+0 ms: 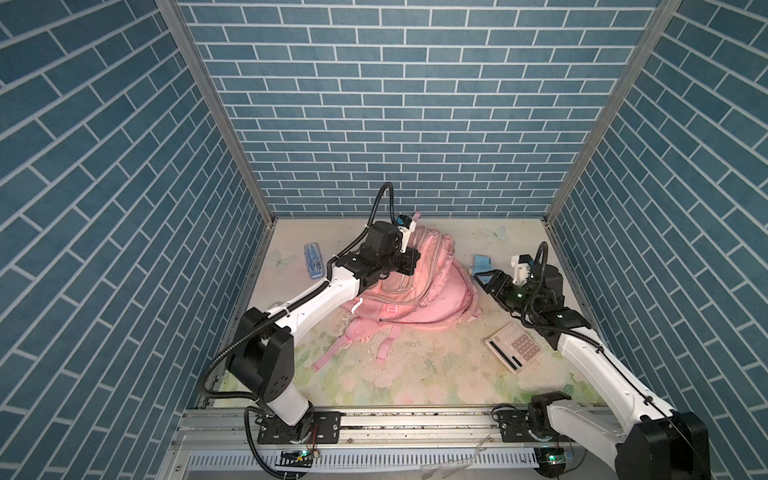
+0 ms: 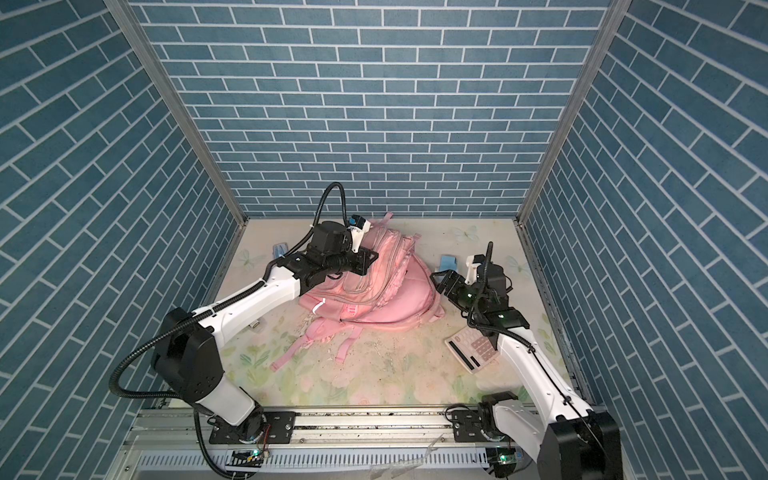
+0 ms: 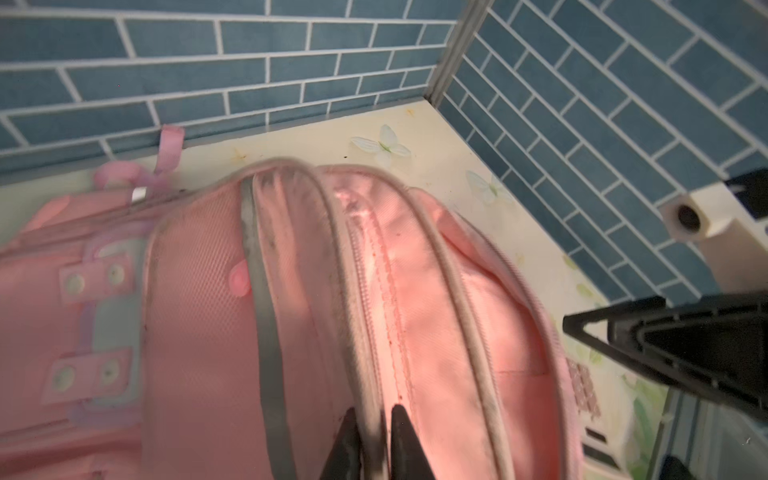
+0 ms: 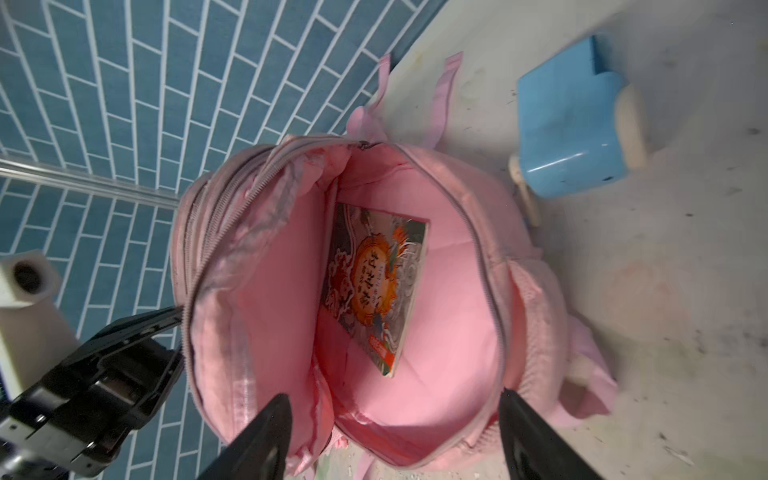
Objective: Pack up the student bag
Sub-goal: 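Withdraw the right gripper from the bag while left gripper releases the bag edge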
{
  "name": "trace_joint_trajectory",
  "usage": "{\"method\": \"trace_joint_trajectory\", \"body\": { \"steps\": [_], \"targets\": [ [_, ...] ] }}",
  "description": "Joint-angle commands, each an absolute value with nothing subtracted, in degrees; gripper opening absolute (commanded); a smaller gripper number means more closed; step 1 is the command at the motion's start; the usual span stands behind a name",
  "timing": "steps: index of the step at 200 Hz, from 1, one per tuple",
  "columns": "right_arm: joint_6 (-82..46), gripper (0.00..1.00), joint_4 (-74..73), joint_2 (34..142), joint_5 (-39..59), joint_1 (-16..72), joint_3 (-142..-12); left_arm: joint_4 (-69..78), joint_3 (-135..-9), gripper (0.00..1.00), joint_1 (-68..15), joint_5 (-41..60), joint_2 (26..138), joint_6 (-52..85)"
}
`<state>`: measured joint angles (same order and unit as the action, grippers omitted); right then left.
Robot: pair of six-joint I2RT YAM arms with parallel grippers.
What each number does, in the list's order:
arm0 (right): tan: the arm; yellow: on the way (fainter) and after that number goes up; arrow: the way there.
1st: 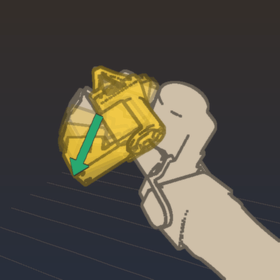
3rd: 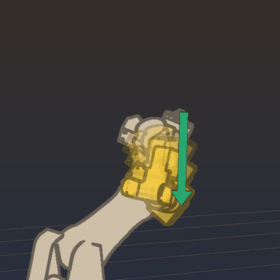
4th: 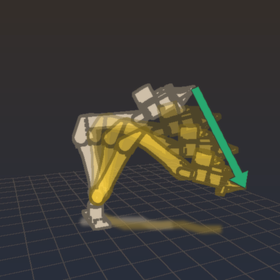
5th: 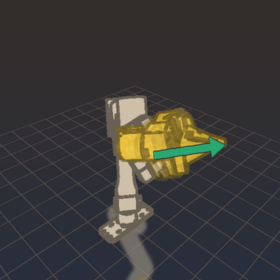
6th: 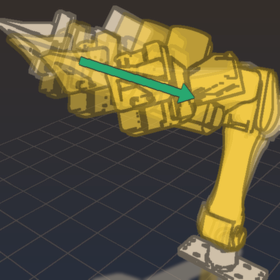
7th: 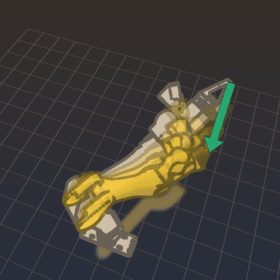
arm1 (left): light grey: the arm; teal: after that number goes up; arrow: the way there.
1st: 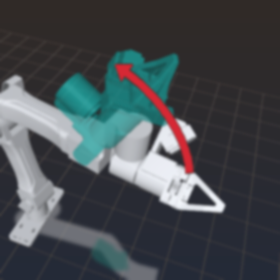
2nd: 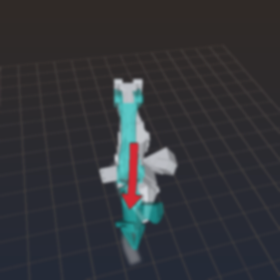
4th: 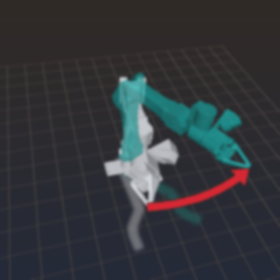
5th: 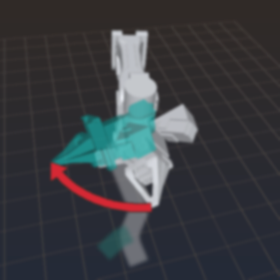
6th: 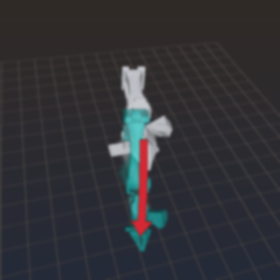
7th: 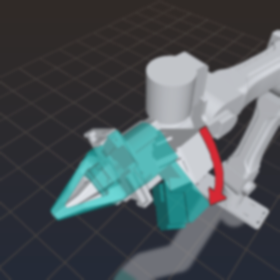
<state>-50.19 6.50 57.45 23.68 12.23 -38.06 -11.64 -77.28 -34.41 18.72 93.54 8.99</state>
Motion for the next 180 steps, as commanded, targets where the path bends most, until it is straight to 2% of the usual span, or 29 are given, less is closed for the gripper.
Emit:
{"method": "trace_joint_trajectory", "body": {
  "steps": [1,19,37,81,98,138,156,180],
  "targets": [
    [-46.25,0.78,12.09,55.59,21.19,11.87,-37.63,-18.39,-80.96,0.34,-34.23,23.07,92.93,-7.56],
    [-46.14,0.78,12.60,55.37,21.33,11.78,-36.64,-19.78,-79.49,0.45,-34.13,21.42,90.93,-14.72],
    [-47.46,0.78,10.31,55.04,23.05,11.84,-34.65,-20.61,-76.02,0.50,-33.89,18.06,87.97,-24.09],
    [-50.78,0.77,3.49,60.61,30.20,12.23,-31.06,-24.34,-65.31,0.50,-29.95,16.00,81.87,-44.08],
    [-51.33,0.76,1.61,63.78,31.03,13.67,-31.11,-25.84,-61.13,0.50,-29.61,11.72,80.07,-50.72],
    [-51.94,0.68,-5.11,71.97,34.73,15.47,-30.86,-28.26,-55.02,0.50,-27.12,4.37,78.14,-56.69],
    [-51.77,0.64,-7.96,75.02,36.18,15.51,-30.71,-26.48,-50.34,0.50,-26.45,3.82,76.27,-58.01],
    [-51.44,0.53,-10.18,79.54,38.71,15.55,-32.08,-22.47,-44.68,0.51,-25.47,6.35,74.68,-57.96]
  ]
}}
